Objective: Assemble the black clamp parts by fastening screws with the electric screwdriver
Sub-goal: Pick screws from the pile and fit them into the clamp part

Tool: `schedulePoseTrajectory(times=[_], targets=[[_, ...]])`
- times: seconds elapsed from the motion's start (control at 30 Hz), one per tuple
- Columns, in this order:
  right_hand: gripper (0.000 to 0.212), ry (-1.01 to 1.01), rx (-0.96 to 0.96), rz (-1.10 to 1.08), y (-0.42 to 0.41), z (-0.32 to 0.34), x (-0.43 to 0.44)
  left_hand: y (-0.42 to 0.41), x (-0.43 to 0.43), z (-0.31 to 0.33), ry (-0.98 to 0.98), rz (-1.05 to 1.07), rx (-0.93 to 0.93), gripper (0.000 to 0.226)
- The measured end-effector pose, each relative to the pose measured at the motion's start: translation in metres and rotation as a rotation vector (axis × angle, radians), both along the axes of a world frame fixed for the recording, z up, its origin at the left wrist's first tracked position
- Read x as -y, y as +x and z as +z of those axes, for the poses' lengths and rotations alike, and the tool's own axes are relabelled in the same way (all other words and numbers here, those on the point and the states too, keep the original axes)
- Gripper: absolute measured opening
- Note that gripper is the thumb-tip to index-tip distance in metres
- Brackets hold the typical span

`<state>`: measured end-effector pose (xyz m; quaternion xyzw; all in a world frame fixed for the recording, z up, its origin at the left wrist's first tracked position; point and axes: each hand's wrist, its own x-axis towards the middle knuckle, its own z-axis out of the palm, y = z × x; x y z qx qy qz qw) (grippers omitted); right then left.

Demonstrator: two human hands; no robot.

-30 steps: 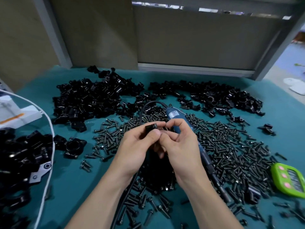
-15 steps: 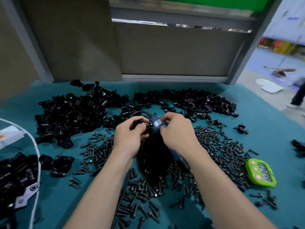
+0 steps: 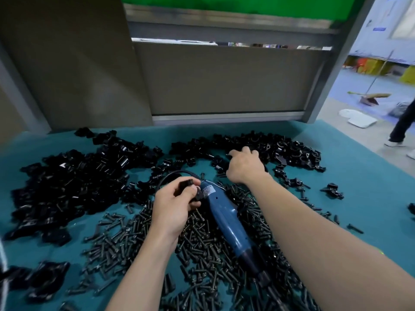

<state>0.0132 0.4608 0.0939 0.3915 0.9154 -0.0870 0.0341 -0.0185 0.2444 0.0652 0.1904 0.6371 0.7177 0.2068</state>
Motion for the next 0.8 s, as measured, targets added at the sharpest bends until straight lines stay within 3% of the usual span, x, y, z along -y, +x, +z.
schedulePoseTrajectory(times=[0.17,0.27,0.5,0.57,0.63,0.73,0.8], targets=[[0.051,0.073,-0.098,0.115,0.010,-0.013,0.024,0.000,-0.001,-0.002,-0.016,-0.002,-0.029,0.037],[0.040,-0.012,-0.211,0.124,0.023,-0.011,0.034,0.002,0.000,-0.001,-0.022,-0.009,-0.058,0.039],[0.040,-0.251,-0.528,-0.096,0.065,0.021,0.050,0.002,0.013,0.020,-0.006,-0.070,-0.071,0.040],[0.034,-0.406,-0.769,-0.181,0.080,0.033,0.064,0.005,0.023,0.028,-0.031,-0.087,-0.100,0.040],[0.023,-0.699,-0.989,-0.169,0.094,0.043,0.087,0.013,0.036,0.031,-0.100,-0.092,-0.165,0.040],[0.017,-1.100,-1.142,-0.072,0.104,0.040,0.133,0.037,0.055,0.020,-0.189,-0.019,-0.201,0.046],[0.020,-1.242,-1.196,-0.088,0.106,0.028,0.160,0.053,0.071,0.013,-0.186,0.019,-0.195,0.040]])
